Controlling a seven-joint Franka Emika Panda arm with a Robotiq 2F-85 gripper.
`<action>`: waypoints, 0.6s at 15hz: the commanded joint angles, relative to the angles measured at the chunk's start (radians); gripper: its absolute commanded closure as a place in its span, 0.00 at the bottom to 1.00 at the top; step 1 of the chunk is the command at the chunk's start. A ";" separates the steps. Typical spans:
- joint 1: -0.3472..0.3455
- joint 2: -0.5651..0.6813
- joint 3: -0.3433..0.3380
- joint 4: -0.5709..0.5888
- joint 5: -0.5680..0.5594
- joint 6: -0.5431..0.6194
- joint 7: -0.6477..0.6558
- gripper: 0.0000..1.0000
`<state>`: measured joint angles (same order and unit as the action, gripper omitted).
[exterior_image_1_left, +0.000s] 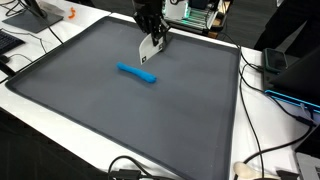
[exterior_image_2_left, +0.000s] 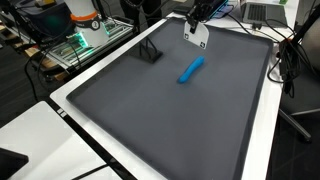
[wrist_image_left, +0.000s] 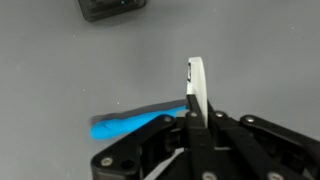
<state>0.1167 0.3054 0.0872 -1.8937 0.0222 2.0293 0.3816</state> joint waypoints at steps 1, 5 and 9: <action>0.015 0.013 -0.012 0.014 0.000 -0.010 -0.022 0.96; 0.016 0.031 -0.012 0.036 -0.003 -0.020 -0.041 0.96; 0.016 0.031 -0.012 0.037 -0.004 -0.022 -0.045 0.96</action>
<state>0.1222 0.3364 0.0870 -1.8582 0.0143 2.0098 0.3393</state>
